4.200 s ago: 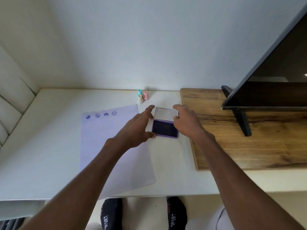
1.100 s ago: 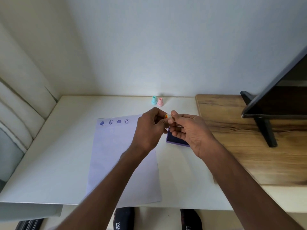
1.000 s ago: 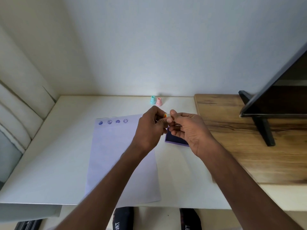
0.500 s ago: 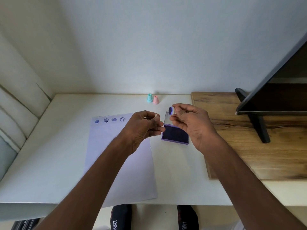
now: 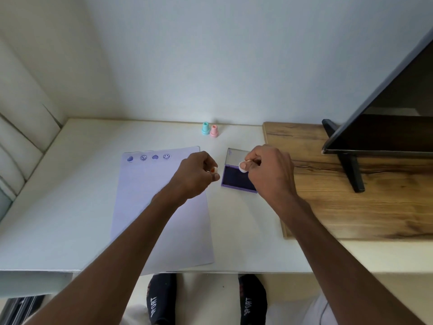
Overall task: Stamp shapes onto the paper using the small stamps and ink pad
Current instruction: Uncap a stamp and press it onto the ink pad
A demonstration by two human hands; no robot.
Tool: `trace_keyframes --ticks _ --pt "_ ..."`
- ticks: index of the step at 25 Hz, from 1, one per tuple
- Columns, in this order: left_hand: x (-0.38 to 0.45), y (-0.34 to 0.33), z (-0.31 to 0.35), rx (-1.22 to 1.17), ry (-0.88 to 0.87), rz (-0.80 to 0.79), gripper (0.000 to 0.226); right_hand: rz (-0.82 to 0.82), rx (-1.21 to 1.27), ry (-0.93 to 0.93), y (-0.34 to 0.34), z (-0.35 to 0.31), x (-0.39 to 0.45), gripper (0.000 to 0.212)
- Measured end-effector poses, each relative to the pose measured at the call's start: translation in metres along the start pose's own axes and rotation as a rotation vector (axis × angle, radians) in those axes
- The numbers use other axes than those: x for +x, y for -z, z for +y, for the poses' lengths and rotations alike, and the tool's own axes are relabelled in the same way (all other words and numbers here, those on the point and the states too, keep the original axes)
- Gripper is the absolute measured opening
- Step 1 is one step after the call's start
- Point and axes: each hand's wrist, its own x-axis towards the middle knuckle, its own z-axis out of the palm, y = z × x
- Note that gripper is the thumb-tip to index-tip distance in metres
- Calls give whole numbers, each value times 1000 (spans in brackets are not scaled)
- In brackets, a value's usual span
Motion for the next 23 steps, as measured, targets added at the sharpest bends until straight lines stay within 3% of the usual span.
trace_keyframes --ticks 6,11,16,23 --pt "-2 -4 1 65 -69 63 24 -140 -171 55 -9 -21 3 12" --pt "-5 -5 -2 160 -95 17 24 -55 -252 107 -13 -30 9 20" --pt "-7 -2 1 139 -101 -2 24 -163 -362 119 -41 -17 -10 42" --pt "-7 0 0 153 -104 -6 25 -187 -430 181 -44 -13 -3 50"
